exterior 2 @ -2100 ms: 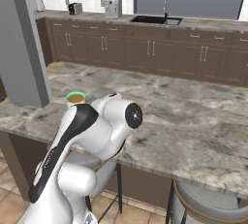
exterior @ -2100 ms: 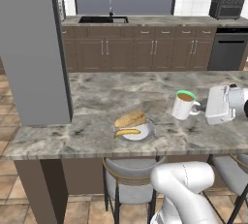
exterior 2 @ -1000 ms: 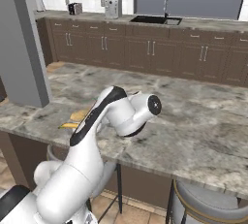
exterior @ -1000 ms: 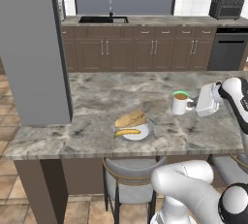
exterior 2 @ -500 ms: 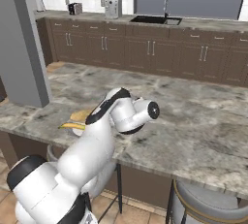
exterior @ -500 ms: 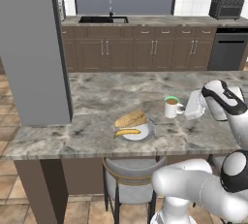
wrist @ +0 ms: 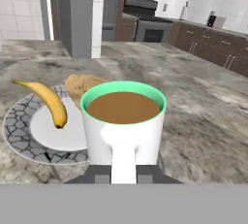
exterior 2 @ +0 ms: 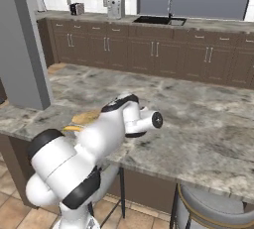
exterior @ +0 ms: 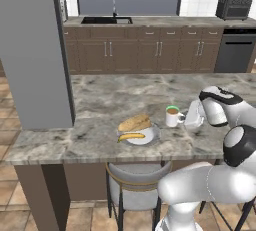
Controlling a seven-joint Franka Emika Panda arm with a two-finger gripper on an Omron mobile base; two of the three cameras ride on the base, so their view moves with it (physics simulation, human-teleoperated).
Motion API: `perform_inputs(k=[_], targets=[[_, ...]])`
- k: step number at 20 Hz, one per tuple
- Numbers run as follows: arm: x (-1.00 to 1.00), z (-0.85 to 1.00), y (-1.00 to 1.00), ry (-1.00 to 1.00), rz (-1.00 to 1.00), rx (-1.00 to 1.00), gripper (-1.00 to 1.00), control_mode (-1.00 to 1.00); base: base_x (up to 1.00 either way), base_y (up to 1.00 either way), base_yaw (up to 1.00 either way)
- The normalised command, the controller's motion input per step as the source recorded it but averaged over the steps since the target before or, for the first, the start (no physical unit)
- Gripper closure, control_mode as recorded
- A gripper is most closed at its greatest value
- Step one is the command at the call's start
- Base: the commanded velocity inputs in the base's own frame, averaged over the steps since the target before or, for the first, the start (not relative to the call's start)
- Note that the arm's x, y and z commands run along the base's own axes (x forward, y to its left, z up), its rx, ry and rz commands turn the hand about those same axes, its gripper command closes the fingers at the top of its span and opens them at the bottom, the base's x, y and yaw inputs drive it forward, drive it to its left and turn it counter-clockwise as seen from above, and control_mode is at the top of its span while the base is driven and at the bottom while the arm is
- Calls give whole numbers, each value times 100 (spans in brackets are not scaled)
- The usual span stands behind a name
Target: Pick up the brewed coffee from the coffee machine and place it next to the breakfast plate on the dining counter.
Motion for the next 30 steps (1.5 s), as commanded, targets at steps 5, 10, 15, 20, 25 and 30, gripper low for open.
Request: perform_inputs(k=[5,10,15,20,25,30], targets=[[30,-46,-11,0,7,0,100,-100,0,0,0],[28,-42,-14,0,8,0,100,-100,0,0,0],[29,-38,-11,0,9,0,100,-100,0,0,0],[24,-30,-4,0,9,0,100,-100,0,0,0],[-5,0,27,-6,7,-11,-100,-100,0,0,0],[-17,17,53,-14,5,-20,-100,-100,0,0,0]])
